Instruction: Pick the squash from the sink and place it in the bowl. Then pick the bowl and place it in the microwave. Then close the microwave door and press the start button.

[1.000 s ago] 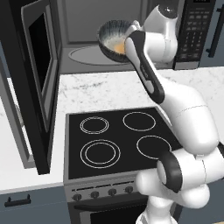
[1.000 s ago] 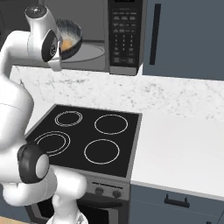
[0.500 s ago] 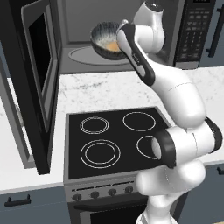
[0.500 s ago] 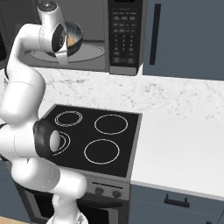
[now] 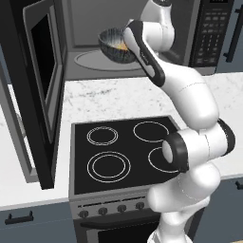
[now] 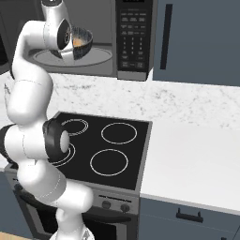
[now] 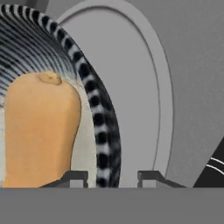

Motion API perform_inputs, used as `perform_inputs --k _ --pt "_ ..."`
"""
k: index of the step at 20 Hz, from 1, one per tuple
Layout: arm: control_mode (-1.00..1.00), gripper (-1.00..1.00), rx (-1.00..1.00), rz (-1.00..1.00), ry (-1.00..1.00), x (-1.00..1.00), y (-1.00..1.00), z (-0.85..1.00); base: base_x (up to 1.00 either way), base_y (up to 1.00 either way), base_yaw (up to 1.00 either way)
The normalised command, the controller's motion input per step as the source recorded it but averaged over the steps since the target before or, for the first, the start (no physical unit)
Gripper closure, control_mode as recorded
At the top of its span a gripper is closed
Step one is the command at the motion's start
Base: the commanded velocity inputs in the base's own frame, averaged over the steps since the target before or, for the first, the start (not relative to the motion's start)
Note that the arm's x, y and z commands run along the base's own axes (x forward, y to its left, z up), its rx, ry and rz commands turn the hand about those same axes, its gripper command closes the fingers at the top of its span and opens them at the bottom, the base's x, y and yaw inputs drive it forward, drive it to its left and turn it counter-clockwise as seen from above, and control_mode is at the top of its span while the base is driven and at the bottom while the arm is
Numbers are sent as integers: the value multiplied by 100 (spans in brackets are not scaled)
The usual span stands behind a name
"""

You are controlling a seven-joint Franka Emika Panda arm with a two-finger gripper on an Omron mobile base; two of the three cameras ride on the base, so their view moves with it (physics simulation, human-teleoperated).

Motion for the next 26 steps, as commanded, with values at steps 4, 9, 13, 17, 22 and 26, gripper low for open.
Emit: perform_inputs --k 4,9,13,17,22,26 --pt "-100 -100 -1 0 -17 -35 0 -9 0 0 0" --pt "-100 -100 -3 0 -23 -42 0 -9 0 0 0" --pt "-100 -100 -7 0 -25 -49 0 -19 0 0 0" --pt "-100 -100 -10 0 -15 -58 0 -23 0 0 0" --pt "-100 -100 -14 0 0 -9 0 -13 0 0 0" --pt "-100 -100 -23 0 0 -27 0 -22 0 0 0"
